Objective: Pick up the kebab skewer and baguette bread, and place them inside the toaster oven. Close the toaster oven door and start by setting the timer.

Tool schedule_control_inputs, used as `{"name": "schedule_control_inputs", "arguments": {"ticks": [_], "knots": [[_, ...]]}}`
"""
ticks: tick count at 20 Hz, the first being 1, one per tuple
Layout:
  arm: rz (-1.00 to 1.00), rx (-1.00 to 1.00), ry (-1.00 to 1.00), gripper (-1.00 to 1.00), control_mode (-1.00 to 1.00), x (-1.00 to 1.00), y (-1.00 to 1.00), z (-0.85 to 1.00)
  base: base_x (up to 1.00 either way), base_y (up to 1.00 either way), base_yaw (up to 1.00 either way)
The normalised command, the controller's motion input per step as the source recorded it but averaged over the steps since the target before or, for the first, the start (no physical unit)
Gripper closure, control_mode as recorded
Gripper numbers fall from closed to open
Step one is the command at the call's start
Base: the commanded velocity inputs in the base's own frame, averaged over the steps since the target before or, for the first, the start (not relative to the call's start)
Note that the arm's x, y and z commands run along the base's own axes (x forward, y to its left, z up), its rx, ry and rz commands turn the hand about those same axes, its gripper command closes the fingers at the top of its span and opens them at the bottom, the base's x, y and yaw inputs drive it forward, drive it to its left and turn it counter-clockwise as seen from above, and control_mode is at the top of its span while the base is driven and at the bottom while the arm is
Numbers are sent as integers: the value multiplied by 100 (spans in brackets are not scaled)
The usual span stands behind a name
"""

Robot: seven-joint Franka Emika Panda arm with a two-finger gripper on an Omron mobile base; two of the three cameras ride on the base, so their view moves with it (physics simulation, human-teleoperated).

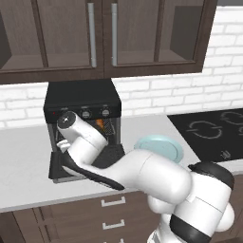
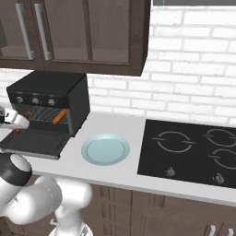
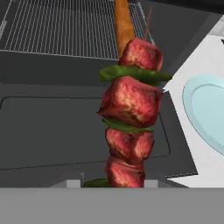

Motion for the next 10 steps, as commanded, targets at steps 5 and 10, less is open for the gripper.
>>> {"name": "schedule_control_inputs", "arguments": {"ticks": [5, 10], "knots": [[0, 0, -15, 100, -100, 0, 0, -16, 0, 0, 0], [0, 0, -5, 100, -100, 13, -9, 0, 0, 0, 0]]}}
